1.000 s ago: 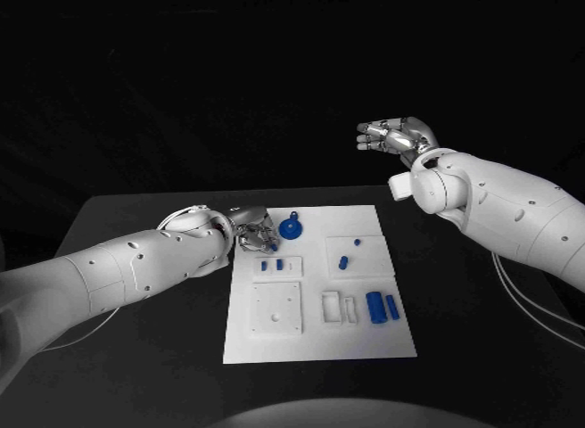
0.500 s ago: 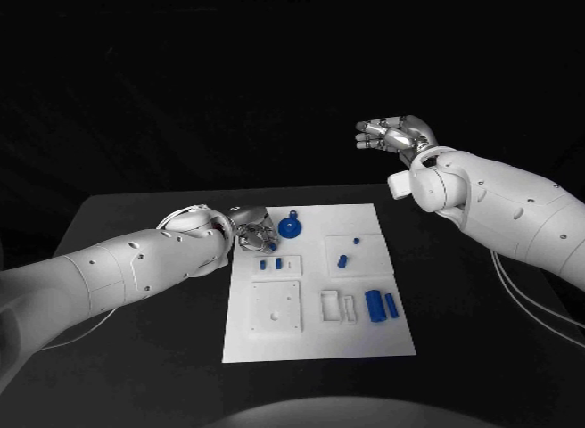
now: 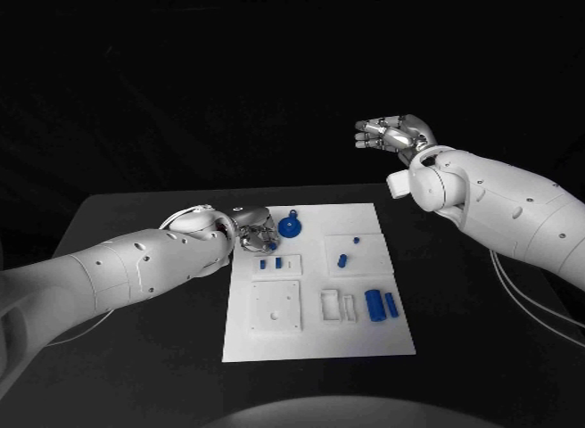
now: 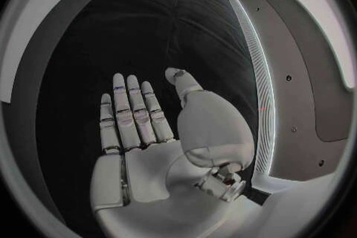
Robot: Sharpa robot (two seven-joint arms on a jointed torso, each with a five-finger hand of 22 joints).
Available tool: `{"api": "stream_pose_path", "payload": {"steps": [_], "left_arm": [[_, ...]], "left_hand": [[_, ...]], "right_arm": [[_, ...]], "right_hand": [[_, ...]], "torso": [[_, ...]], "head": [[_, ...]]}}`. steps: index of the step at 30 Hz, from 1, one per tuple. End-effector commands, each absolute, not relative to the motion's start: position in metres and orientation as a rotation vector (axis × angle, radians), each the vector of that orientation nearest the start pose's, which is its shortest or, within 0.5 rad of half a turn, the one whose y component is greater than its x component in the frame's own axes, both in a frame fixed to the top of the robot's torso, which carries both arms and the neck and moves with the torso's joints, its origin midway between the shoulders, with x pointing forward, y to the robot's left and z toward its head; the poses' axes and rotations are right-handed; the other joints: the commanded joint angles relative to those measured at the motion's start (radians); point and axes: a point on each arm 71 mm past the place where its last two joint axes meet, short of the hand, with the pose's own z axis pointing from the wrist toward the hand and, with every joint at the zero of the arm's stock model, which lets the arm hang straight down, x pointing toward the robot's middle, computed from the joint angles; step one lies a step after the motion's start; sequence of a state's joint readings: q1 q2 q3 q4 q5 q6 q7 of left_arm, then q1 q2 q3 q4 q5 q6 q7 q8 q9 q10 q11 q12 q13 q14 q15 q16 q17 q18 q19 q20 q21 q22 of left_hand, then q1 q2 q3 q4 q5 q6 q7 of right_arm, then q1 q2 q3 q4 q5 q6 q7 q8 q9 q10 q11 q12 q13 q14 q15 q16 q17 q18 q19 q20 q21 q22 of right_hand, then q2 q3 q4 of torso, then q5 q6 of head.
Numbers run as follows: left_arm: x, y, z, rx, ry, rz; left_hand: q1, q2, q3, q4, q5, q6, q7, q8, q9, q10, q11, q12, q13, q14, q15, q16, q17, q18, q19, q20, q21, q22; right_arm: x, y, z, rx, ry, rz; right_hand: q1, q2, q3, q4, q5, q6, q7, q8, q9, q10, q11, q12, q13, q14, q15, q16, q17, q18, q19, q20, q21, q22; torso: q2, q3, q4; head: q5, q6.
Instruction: Assemble the parts on the task board
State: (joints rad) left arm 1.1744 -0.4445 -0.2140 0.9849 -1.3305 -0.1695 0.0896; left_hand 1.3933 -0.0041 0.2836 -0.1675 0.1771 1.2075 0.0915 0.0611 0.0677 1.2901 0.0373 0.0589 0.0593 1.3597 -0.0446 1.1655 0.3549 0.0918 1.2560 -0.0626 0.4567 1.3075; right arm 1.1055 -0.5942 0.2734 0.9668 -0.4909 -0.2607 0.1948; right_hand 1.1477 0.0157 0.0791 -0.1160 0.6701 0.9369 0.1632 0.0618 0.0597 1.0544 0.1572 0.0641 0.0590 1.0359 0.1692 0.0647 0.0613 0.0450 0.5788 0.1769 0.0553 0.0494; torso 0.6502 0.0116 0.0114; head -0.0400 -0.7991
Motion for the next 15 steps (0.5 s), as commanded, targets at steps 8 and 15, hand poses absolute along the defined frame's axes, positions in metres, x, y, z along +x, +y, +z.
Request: {"api": "stream_pose_path", "payload": {"steps": [8, 15], "left_arm": [[0.5274, 0.1446, -0.2947, 0.309, 1.938, -0.636], [0.5292, 0.1489, -0.2934, 0.284, 1.917, -0.630]], "left_hand": [[-0.001, -0.010, 0.014, -0.014, 0.000, -0.080, 0.017, 0.000, -0.005, -0.024, 0.015, 0.000, -0.001, -0.001, 0.007, -0.005, 0.001, 0.022, -0.008, 0.005, 0.006, 0.020], [-0.013, -0.038, 0.034, -0.009, -0.025, -0.174, 0.016, 0.000, -0.006, -0.055, 0.024, 0.000, -0.001, -0.014, 0.014, -0.011, -0.001, 0.025, -0.016, 0.014, 0.000, 0.019]], "right_arm": [[0.5857, -0.2622, -0.1762, 0.941, 1.373, 1.175], [0.5849, -0.2635, -0.1781, 0.942, 1.391, 1.168]], "right_hand": [[-0.007, -0.003, 0.006, -0.003, 0.003, 0.002, -0.001, -0.003, -0.001, -0.005, 0.001, -0.006, -0.002, -0.005, -0.002, -0.004, -0.001, -0.005, -0.001, -0.003, -0.005, -0.001], [-0.006, -0.006, 0.003, -0.004, -0.004, -0.009, 0.001, -0.004, -0.002, -0.010, 0.003, -0.006, -0.002, -0.010, 0.000, -0.004, -0.001, -0.006, -0.009, -0.001, -0.006, -0.002]], "torso": [[-0.001, -0.0003, 0.0002], [0.000, -0.0002, 0.0003]], "head": [[-0.003, 0.001], [-0.004, 0.002]]}}
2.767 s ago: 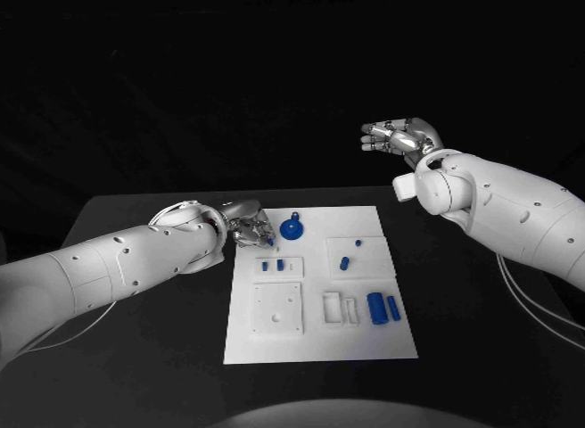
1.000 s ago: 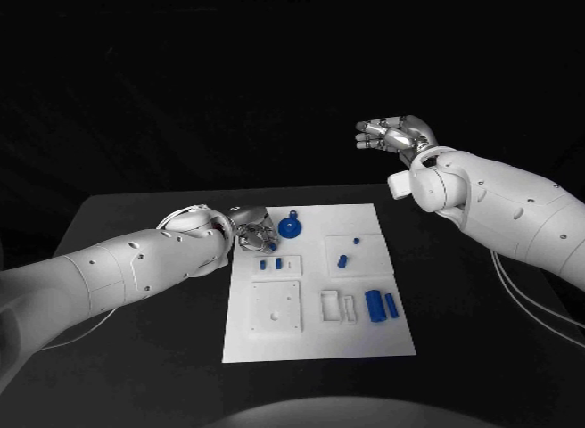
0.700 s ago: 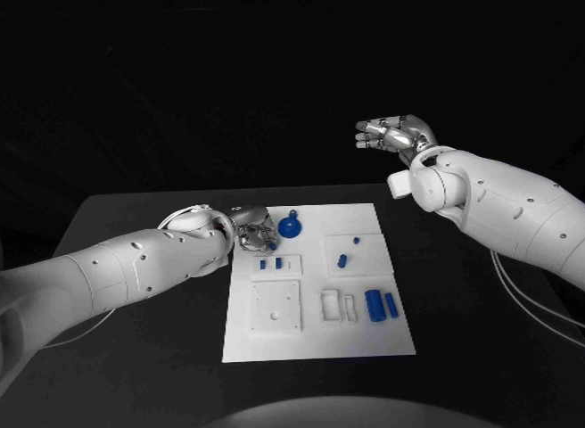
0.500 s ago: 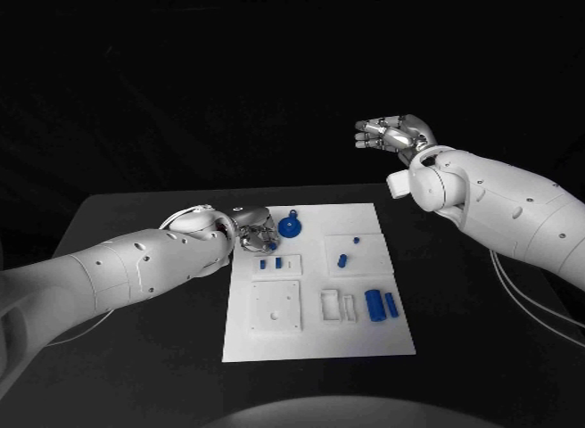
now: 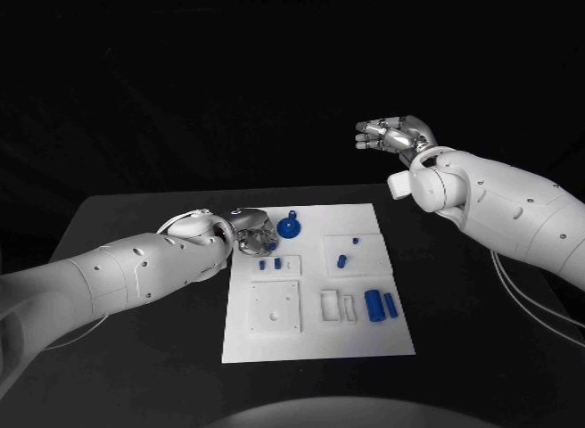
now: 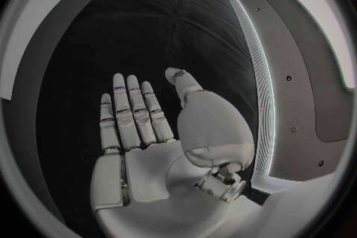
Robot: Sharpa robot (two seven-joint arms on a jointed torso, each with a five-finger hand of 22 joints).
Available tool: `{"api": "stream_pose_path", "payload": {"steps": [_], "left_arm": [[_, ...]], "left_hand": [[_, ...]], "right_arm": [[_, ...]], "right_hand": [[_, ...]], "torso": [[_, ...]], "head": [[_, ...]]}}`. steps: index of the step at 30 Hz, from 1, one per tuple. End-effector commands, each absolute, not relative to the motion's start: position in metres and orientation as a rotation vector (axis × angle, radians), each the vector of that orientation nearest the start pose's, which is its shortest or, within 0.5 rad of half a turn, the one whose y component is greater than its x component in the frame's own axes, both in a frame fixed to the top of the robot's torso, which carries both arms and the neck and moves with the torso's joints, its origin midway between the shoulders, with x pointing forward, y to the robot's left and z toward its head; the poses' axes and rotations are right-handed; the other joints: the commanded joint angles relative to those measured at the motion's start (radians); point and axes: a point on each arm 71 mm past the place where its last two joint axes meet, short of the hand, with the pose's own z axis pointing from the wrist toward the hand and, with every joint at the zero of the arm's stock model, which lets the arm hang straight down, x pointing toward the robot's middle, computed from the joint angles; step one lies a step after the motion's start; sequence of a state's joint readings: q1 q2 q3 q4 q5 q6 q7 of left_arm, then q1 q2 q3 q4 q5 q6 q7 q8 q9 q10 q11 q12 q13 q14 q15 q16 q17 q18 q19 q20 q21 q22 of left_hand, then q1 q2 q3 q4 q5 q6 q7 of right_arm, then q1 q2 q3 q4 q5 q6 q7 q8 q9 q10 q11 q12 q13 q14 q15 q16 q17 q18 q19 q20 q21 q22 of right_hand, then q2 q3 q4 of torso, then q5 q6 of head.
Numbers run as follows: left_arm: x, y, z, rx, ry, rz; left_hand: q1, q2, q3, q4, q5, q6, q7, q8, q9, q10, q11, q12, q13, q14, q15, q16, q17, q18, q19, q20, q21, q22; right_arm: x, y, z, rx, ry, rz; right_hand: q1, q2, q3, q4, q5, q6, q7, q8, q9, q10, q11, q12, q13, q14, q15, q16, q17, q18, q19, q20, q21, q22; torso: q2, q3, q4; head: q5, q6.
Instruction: Assemble the parts on the task board
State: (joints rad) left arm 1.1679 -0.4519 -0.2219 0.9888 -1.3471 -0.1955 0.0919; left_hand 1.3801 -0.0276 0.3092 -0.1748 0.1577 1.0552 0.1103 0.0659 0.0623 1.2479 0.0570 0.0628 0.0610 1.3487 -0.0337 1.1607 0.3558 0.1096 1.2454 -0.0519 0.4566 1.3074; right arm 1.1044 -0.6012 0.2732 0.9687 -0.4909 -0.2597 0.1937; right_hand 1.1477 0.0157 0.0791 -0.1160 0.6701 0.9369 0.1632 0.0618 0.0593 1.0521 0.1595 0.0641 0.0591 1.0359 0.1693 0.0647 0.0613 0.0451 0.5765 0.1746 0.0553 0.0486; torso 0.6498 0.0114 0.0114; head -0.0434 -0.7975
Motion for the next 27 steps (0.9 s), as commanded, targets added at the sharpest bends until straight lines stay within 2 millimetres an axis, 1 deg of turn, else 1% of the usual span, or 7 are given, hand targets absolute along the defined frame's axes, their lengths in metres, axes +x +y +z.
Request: {"api": "stream_pose_path", "payload": {"steps": [1, 7, 13, 16, 19, 22, 27], "left_arm": [[0.529, 0.150, -0.293, 0.281, 1.917, -0.628], [0.532, 0.157, -0.293, 0.256, 1.908, -0.612], [0.535, 0.169, -0.292, 0.221, 1.898, -0.591], [0.537, 0.178, -0.290, 0.187, 1.888, -0.584], [0.539, 0.186, -0.287, 0.152, 1.870, -0.587], [0.542, 0.194, -0.281, 0.088, 1.835, -0.615], [0.547, 0.210, -0.263, -0.152, 1.742, -0.756]], "left_hand": [[0.000, -0.018, 0.011, -0.001, -0.005, -0.037, -0.005, -0.004, -0.001, -0.017, 0.005, -0.004, -0.003, -0.004, 0.004, -0.007, -0.002, 0.008, -0.006, 0.004, -0.001, 0.019], [-0.002, -0.042, 0.024, 0.004, -0.009, -0.093, -0.006, -0.005, -0.001, -0.056, 0.018, -0.004, -0.003, -0.011, 0.013, -0.012, -0.005, 0.013, -0.009, 0.011, -0.008, 0.019], [0.004, -0.056, 0.032, 0.011, -0.008, -0.111, -0.004, -0.004, -0.001, -0.073, 0.024, -0.004, -0.003, -0.016, 0.018, -0.016, -0.009, 0.020, -0.009, 0.017, -0.015, 0.019], [0.009, -0.059, 0.036, 0.012, -0.007, -0.104, -0.003, -0.004, -0.001, -0.075, 0.025, -0.004, -0.003, -0.015, 0.019, -0.018, -0.010, 0.021, -0.008, 0.018, -0.017, 0.019], [0.014, -0.062, 0.044, 0.011, -0.004, -0.094, 0.004, -0.004, -0.001, -0.075, 0.026, -0.004, -0.003, -0.017, 0.019, -0.020, -0.012, 0.023, -0.009, 0.019, -0.017, 0.021], [0.021, -0.061, 0.058, 0.006, 0.000, -0.059, 0.012, -0.001, 0.000, -0.063, 0.024, -0.004, -0.003, -0.020, 0.017, -0.025, -0.014, 0.024, -0.012, 0.018, -0.015, 0.022], [-0.003, -0.067, 0.067, 0.018, -0.002, -0.021, 0.021, -0.003, 0.000, -0.058, 0.028, -0.004, -0.003, -0.049, 0.017, -0.131, -0.057, 0.017, -0.049, 0.021, -0.054, 0.009]], "right_arm": [[0.585, -0.263, -0.179, 0.939, 1.396, 1.167], [0.581, -0.265, -0.184, 0.893, 1.444, 1.146], [0.574, -0.267, -0.187, 0.750, 1.539, 1.096], [0.568, -0.268, -0.189, 0.639, 1.592, 1.043], [0.563, -0.269, -0.191, 0.526, 1.634, 0.982], [0.556, -0.271, -0.194, 0.401, 1.676, 0.902], [0.543, -0.273, -0.200, 0.203, 1.716, 0.749]], "right_hand": [[-0.005, -0.006, 0.003, -0.006, -0.009, -0.008, 0.000, -0.004, -0.001, -0.008, 0.001, -0.006, -0.002, -0.009, 0.000, -0.004, -0.001, -0.006, -0.006, 0.001, -0.006, -0.001], [0.020, -0.014, 0.005, -0.038, -0.061, 0.015, -0.001, -0.003, 0.000, -0.017, 0.002, -0.006, -0.002, -0.005, -0.001, -0.004, -0.001, -0.004, 0.006, 0.000, -0.004, 0.000], [0.074, -0.015, 0.001, -0.103, -0.187, 0.086, -0.009, 0.000, 0.003, 0.007, -0.009, -0.006, -0.001, 0.085, -0.028, -0.003, 0.000, 0.006, 0.215, -0.023, 0.017, 0.013], [0.101, -0.008, 0.024, -0.144, -0.262, 0.121, -0.021, 0.002, 0.007, 0.062, -0.032, -0.006, -0.001, 0.191, -0.071, 0.012, 0.007, 0.016, 0.361, -0.056, 0.051, 0.021], [0.106, -0.006, 0.065, -0.172, -0.263, 0.152, -0.030, 0.004, 0.010, 0.120, -0.055, -0.004, 0.000, 0.293, -0.111, 0.027, 0.020, 0.025, 0.457, -0.097, 0.081, 0.025], [0.140, -0.022, 0.105, -0.174, -0.253, 0.185, -0.040, 0.008, 0.015, 0.173, -0.079, -0.003, 0.002, 0.403, -0.155, 0.064, 0.048, 0.043, 0.575, -0.142, 0.120, 0.034], [0.147, -0.051, 0.131, -0.172, -0.275, 0.213, -0.051, 0.003, 0.013, 0.220, -0.100, -0.005, 0.002, 0.478, -0.190, 0.169, 0.136, 0.051, 0.723, -0.188, 0.141, 0.029]], "torso": [[0.000, 0.0001, 0.0005], [0.000, -0.0003, 0.0003], [-0.001, -0.0006, -0.0001], [-0.001, -0.0007, -0.0003], [-0.001, -0.0003, 0.0000], [-0.001, -0.0012, -0.0009], [-0.003, -0.0012, -0.0009]], "head": [[0.000, 0.001], [0.002, 0.003], [0.003, 0.009], [0.005, 0.012], [0.002, 0.017], [-0.007, 0.025], [-0.030, 0.035]]}}
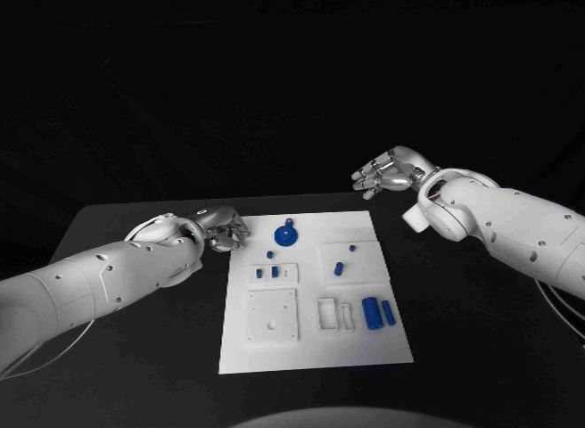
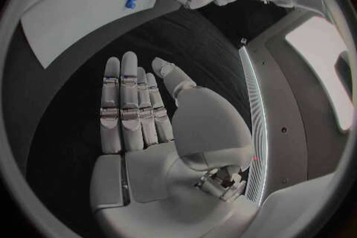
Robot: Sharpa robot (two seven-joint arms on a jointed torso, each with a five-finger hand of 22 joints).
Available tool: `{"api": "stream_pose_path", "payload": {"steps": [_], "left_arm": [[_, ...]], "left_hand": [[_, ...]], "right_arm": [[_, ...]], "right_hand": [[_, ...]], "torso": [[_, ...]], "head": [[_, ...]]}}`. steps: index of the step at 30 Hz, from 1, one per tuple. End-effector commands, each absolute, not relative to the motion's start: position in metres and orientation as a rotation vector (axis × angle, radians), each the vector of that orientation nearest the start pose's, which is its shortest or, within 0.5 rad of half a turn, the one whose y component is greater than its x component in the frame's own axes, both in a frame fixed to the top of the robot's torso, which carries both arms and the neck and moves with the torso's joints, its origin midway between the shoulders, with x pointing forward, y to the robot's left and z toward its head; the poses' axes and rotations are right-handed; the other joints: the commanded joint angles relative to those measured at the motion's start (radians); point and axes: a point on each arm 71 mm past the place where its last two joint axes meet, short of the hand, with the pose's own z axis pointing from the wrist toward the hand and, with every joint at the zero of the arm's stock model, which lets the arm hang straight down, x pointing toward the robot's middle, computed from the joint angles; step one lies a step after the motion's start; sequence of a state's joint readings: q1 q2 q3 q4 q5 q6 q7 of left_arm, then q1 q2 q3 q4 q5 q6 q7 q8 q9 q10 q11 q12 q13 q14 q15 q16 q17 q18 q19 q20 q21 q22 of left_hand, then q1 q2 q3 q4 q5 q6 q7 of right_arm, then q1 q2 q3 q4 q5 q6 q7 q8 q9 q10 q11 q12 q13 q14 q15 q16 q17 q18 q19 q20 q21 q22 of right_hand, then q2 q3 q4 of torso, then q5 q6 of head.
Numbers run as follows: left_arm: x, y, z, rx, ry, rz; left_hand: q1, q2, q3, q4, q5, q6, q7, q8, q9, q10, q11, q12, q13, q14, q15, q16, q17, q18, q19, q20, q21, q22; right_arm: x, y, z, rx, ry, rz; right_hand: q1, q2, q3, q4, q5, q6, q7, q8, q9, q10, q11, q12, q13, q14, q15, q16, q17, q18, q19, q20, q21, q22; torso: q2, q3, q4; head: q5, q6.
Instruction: Assemble the parts on the task board
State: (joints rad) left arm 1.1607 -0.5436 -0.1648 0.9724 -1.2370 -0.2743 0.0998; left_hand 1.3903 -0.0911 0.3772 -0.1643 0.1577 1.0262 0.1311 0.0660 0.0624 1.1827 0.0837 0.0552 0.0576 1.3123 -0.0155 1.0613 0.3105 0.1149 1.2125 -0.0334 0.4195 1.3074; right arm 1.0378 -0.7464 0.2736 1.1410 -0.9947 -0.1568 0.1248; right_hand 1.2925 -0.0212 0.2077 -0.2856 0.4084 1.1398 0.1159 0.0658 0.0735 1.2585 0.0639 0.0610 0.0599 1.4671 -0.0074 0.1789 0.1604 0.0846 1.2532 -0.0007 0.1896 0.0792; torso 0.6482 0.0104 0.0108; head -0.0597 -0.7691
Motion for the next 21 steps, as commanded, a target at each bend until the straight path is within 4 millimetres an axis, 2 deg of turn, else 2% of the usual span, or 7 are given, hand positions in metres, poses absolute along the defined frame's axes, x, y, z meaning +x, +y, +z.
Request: {"api": "stream_pose_path", "payload": {"steps": [1, 6, 12, 14, 16, 19, 21], "left_arm": [[0.548, 0.213, -0.259, -0.229, 1.726, -0.798], [0.547, 0.225, -0.243, -0.616, 1.662, -1.018], [0.540, 0.228, -0.226, -0.825, 1.605, -1.211], [0.537, 0.227, -0.222, -0.878, 1.584, -1.264], [0.535, 0.227, -0.219, -0.912, 1.570, -1.300], [0.531, 0.225, -0.216, -0.937, 1.559, -1.340], [0.529, 0.223, -0.214, -0.946, 1.555, -1.361]], "left_hand": [[-0.018, -0.002, -0.009, 0.014, -0.004, 0.012, 0.003, -0.004, 0.000, 0.010, -0.002, 0.004, 0.001, -0.009, -0.001, -0.067, -0.024, 0.007, -0.021, 0.002, -0.042, -0.004], [-0.033, 0.009, -0.037, 0.034, -0.006, 0.019, 0.004, -0.003, 0.000, 0.015, 0.002, 0.004, 0.001, -0.094, 0.011, -0.218, -0.078, -0.017, -0.087, 0.014, -0.144, -0.063], [-0.054, 0.024, -0.095, 0.064, -0.006, 0.013, 0.006, -0.002, 0.000, 0.008, 0.011, 0.005, 0.001, -0.141, 0.045, -0.475, -0.174, -0.040, -0.144, 0.047, -0.297, -0.194], [-0.049, 0.031, -0.135, 0.072, -0.007, 0.012, 0.006, -0.001, 0.001, 0.001, 0.016, 0.005, 0.001, -0.106, 0.057, -0.612, -0.216, -0.041, -0.128, 0.060, -0.359, -0.289], [-0.044, 0.034, -0.159, 0.073, -0.005, 0.007, 0.007, -0.003, 0.000, -0.024, 0.024, 0.004, 0.001, -0.127, 0.078, -0.717, -0.239, -0.048, -0.176, 0.079, -0.359, -0.368], [-0.037, 0.047, -0.195, 0.074, -0.005, 0.010, 0.008, -0.002, 0.000, -0.025, 0.029, 0.004, 0.001, -0.098, 0.091, -0.859, -0.240, -0.044, -0.181, 0.094, -0.359, -0.497], [-0.026, 0.057, -0.209, 0.065, -0.001, 0.011, 0.006, -0.002, 0.000, -0.024, 0.027, 0.005, 0.001, -0.074, 0.097, -0.939, -0.233, -0.041, -0.180, 0.101, -0.355, -0.584]], "right_arm": [[0.540, -0.273, -0.201, 0.169, 1.720, 0.719], [0.526, -0.270, -0.206, 0.013, 1.722, 0.580], [0.513, -0.262, -0.215, -0.121, 1.711, 0.452], [0.509, -0.258, -0.220, -0.160, 1.712, 0.410], [0.506, -0.255, -0.225, -0.187, 1.712, 0.379], [0.501, -0.250, -0.231, -0.219, 1.708, 0.345], [0.498, -0.247, -0.236, -0.237, 1.704, 0.330]], "right_hand": [[0.003, -0.016, 0.002, -0.002, -0.016, 0.011, -0.004, -0.002, -0.002, 0.014, -0.005, -0.002, 0.000, 0.046, -0.014, 0.087, 0.058, 0.016, 0.063, -0.015, 0.008, -0.003], [0.004, -0.023, -0.013, 0.001, -0.055, 0.020, -0.009, -0.002, -0.004, 0.014, -0.009, -0.002, 0.000, 0.043, -0.024, 0.250, 0.161, 0.035, 0.147, -0.027, 0.027, 0.006], [0.013, -0.031, 0.001, 0.002, -0.130, 0.031, -0.014, -0.003, -0.005, 0.005, -0.009, -0.003, 0.000, 0.039, -0.024, 0.390, 0.236, 0.063, 0.194, -0.025, 0.060, 0.029], [0.012, -0.035, 0.015, 0.004, -0.166, 0.033, -0.014, -0.003, -0.005, 0.006, -0.009, -0.003, 0.000, 0.035, -0.025, 0.425, 0.254, 0.070, 0.201, -0.022, 0.071, 0.038], [0.010, -0.043, 0.032, 0.005, -0.197, 0.032, -0.015, -0.004, -0.006, -0.005, -0.007, -0.003, -0.001, 0.031, -0.024, 0.444, 0.264, 0.075, 0.205, -0.022, 0.078, 0.044], [0.007, -0.056, 0.061, 0.006, -0.236, 0.029, -0.015, -0.004, -0.007, -0.019, -0.003, -0.003, -0.001, 0.028, -0.022, 0.468, 0.275, 0.079, 0.209, -0.022, 0.087, 0.053], [-0.003, -0.079, 0.113, 0.015, -0.246, 0.029, -0.015, -0.004, -0.007, -0.019, -0.002, -0.003, -0.001, 0.014, -0.022, 0.501, 0.289, 0.082, 0.207, -0.022, 0.100, 0.068]], "torso": [[-0.001, 0.0001, 0.0002], [-0.003, 0.0010, 0.0020], [-0.008, -0.0003, 0.0045], [-0.010, -0.0018, 0.0062], [-0.012, -0.0030, 0.0079], [-0.014, -0.0046, 0.0097], [-0.013, -0.0050, 0.0092]], "head": [[-0.017, 0.010], [-0.023, 0.016], [-0.029, 0.020], [-0.029, 0.020], [-0.029, 0.019], [-0.030, 0.017], [-0.031, 0.019]]}}
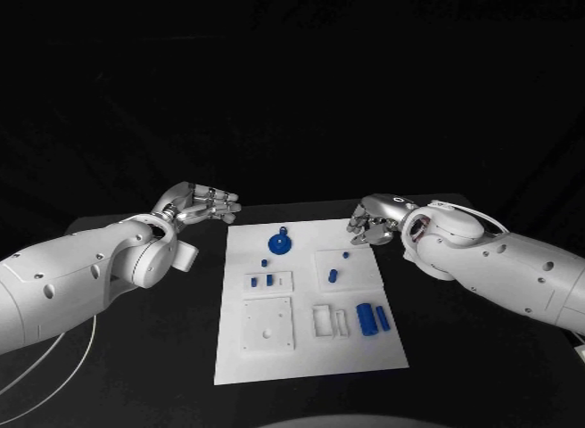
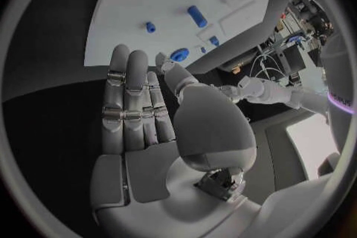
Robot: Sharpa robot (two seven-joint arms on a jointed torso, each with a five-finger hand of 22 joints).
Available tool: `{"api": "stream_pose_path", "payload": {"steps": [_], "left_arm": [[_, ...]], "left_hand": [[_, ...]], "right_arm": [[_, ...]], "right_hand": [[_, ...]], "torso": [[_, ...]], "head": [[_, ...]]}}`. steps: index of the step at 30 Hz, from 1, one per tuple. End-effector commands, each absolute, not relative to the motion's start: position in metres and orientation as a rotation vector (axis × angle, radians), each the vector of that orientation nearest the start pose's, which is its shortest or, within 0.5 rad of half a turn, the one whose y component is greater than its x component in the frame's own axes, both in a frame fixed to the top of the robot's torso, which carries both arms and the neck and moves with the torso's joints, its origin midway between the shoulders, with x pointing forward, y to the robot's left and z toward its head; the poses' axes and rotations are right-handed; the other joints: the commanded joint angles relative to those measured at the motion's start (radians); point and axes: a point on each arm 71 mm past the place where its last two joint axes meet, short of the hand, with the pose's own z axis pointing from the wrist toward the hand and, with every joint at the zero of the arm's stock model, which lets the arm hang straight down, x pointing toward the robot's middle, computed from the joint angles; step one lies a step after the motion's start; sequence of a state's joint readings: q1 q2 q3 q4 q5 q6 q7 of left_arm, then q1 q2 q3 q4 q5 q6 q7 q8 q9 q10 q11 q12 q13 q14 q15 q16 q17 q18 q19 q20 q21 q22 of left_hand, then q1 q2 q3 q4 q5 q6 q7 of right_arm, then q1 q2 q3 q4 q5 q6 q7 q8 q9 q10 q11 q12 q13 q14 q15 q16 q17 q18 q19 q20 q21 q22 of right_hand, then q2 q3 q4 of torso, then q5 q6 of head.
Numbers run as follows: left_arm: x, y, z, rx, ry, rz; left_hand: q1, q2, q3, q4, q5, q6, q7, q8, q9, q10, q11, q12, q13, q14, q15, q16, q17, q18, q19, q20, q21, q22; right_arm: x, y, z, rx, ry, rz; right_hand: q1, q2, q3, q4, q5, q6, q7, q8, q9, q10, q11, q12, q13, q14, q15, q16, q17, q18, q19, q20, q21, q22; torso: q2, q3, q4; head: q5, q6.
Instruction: Assemble the parts on the task board
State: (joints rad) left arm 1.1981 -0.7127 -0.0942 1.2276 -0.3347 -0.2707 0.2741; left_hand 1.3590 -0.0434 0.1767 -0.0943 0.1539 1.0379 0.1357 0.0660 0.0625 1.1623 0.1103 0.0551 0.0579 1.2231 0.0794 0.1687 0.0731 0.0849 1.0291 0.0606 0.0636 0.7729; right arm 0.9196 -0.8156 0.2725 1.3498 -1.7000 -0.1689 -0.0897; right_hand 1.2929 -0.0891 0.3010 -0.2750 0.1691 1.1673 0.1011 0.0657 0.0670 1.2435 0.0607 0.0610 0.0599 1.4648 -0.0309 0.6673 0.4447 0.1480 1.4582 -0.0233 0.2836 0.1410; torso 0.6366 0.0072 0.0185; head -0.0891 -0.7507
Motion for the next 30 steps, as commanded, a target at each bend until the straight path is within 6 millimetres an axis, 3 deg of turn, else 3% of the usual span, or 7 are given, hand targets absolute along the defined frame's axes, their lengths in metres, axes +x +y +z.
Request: {"api": "stream_pose_path", "payload": {"steps": [1, 3, 4, 12, 30], "left_arm": [[0.528, 0.222, -0.214, -0.950, 1.554, -1.372], [0.527, 0.221, -0.213, -0.953, 1.553, -1.384], [0.526, 0.221, -0.213, -0.953, 1.552, -1.388], [0.524, 0.220, -0.212, -0.959, 1.552, -1.405], [0.524, 0.222, -0.212, -0.973, 1.553, -1.404]], "left_hand": [[0.002, 0.017, -0.019, -0.011, 0.006, -0.001, 0.006, -0.003, -0.001, -0.004, 0.006, 0.004, 0.000, 0.031, 0.006, -0.100, 0.011, -0.012, 0.008, 0.012, 0.001, -0.115], [0.002, 0.018, -0.024, -0.018, 0.008, 0.000, 0.004, -0.002, 0.000, -0.003, 0.004, 0.004, 0.001, 0.023, 0.007, -0.104, 0.013, -0.011, 0.015, 0.011, 0.002, -0.153], [-0.007, 0.032, -0.039, -0.046, 0.008, -0.002, 0.005, -0.005, -0.001, -0.001, 0.009, -0.001, -0.001, 0.011, 0.010, -0.096, 0.018, -0.013, 0.036, 0.017, 0.004, -0.304], [-0.007, 0.037, -0.037, -0.052, 0.016, 0.002, 0.003, -0.002, 0.000, 0.000, 0.003, 0.004, 0.001, 0.014, 0.009, -0.105, 0.015, -0.013, 0.046, 0.010, 0.010, -0.319], [-0.013, 0.039, -0.040, -0.058, 0.016, -0.010, 0.008, -0.002, 0.000, -0.007, 0.005, 0.004, 0.001, 0.013, 0.010, -0.105, 0.013, -0.013, 0.049, 0.011, 0.010, -0.333]], "right_arm": [[0.496, -0.244, -0.239, -0.247, 1.703, 0.322], [0.494, -0.241, -0.243, -0.257, 1.704, 0.318], [0.493, -0.240, -0.245, -0.260, 1.705, 0.317], [0.486, -0.231, -0.260, -0.283, 1.725, 0.316], [0.486, -0.221, -0.282, -0.298, 1.730, 0.301]], "right_hand": [[-0.005, -0.019, 0.035, 0.009, -0.014, 0.001, 0.001, -0.003, -0.001, -0.006, 0.002, -0.003, -0.001, 0.013, 0.002, 0.022, 0.006, 0.020, 0.001, 0.001, 0.011, 0.012], [-0.005, -0.027, 0.049, 0.014, -0.023, 0.000, 0.001, -0.003, -0.001, -0.012, 0.003, -0.003, -0.001, 0.012, 0.003, 0.031, 0.008, 0.021, 0.000, 0.001, 0.016, 0.019], [-0.004, -0.035, 0.070, 0.021, -0.029, -0.001, 0.001, -0.003, -0.001, -0.013, 0.003, -0.001, 0.000, 0.009, 0.004, 0.043, 0.010, 0.023, -0.004, 0.002, 0.021, 0.026], [0.005, -0.065, 0.107, 0.057, -0.031, -0.001, 0.003, -0.003, -0.001, -0.010, 0.004, -0.003, -0.001, -0.001, 0.003, 0.069, 0.000, 0.025, -0.018, 0.002, 0.045, 0.066], [0.013, -0.078, 0.154, 0.064, -0.048, -0.003, 0.005, -0.003, -0.001, -0.011, 0.005, -0.003, -0.001, -0.007, 0.003, 0.105, 0.000, 0.029, -0.029, 0.000, 0.067, 0.120]], "torso": [[-0.002, -0.0034, 0.0021], [-0.002, -0.0038, 0.0017], [-0.002, -0.0033, 0.0015], [-0.002, -0.0034, 0.0020], [-0.002, -0.0021, 0.0016]], "head": [[-0.001, -0.001], [0.000, -0.001], [0.001, -0.002], [0.006, -0.007], [0.017, -0.015]]}}
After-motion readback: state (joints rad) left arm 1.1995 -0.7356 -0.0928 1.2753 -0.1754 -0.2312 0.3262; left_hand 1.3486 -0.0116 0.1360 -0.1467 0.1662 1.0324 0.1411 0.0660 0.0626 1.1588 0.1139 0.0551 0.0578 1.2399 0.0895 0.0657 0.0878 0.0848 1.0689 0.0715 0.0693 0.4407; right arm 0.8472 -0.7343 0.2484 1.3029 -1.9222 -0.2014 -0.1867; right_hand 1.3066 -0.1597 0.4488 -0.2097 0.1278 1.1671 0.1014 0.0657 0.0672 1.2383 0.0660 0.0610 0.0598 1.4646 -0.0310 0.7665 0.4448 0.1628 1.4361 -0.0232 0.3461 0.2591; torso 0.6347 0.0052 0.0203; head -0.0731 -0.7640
